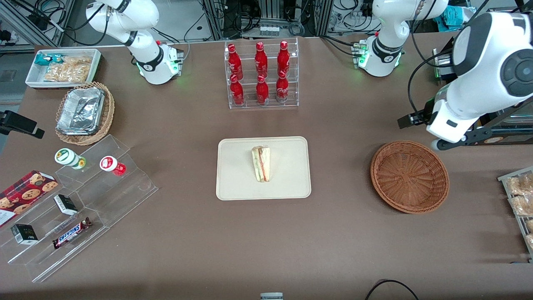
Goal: Place sandwich from basket to tray
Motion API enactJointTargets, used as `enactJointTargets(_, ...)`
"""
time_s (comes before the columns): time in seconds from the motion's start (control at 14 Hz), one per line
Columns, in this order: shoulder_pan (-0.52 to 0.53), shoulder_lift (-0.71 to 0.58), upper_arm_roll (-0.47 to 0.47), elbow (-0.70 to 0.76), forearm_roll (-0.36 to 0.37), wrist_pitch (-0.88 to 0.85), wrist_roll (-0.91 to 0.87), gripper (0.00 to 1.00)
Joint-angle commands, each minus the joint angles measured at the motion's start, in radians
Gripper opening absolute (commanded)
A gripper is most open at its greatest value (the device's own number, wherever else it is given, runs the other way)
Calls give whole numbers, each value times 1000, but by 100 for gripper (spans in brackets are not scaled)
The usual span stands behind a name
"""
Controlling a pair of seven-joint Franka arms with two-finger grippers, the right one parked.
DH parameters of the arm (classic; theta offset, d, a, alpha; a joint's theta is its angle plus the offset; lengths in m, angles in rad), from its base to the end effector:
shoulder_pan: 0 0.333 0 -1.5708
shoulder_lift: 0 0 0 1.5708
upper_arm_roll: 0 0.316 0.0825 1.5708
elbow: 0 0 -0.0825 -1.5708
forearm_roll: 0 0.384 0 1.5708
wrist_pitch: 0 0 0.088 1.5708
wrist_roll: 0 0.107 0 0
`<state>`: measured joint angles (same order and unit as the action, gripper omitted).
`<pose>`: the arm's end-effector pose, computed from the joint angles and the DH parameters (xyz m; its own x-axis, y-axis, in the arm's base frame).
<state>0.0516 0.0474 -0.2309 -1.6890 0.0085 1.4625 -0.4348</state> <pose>0.5371 -0.0940 0.5367 0.9348 0.2570 -0.2452 0.2363 -0.9653 -0.1112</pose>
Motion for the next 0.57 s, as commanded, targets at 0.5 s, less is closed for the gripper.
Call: enactJointTargets(0.5, -57, -67, 132, 131, -4, -56, 188, 100)
